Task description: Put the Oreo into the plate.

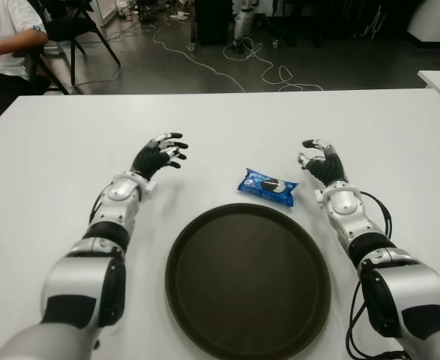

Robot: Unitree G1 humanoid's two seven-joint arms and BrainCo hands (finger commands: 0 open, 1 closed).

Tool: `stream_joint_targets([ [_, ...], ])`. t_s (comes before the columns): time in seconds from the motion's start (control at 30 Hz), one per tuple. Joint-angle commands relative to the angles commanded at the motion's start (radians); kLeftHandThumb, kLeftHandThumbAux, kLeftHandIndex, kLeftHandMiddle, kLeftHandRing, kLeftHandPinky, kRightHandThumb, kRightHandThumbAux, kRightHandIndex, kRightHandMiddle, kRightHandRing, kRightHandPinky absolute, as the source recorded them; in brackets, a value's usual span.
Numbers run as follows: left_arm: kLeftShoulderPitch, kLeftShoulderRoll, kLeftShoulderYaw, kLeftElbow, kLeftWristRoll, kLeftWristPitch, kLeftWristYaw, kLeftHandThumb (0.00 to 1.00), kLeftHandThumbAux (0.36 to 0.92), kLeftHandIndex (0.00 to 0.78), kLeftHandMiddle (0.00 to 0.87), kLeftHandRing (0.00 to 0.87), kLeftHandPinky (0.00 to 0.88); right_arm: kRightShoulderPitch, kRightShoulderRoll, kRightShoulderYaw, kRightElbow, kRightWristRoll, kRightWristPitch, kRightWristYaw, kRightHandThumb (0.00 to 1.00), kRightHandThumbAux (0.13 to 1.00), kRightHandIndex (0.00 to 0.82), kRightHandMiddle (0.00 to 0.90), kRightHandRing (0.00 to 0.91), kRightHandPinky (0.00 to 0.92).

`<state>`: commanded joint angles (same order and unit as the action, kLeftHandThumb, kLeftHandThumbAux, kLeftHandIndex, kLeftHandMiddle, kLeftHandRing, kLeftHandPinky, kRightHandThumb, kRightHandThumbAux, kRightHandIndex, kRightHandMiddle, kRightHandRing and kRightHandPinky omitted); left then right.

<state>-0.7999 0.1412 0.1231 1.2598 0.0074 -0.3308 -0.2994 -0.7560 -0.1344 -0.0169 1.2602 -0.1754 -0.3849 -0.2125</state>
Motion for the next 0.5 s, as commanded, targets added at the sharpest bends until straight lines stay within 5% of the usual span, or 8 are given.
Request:
stream_joint_targets([
  [0.5,-0.001,-0.001,0.001,0.001,0.000,0.005,0.006,0.498,0.670,0.243,0.331,0.385,0.438,-0.005,0.000,0.001,-0.005,-0.001,0.018,-0.016,0.688,0.727,0.434,0.765,0.769,0.765],
])
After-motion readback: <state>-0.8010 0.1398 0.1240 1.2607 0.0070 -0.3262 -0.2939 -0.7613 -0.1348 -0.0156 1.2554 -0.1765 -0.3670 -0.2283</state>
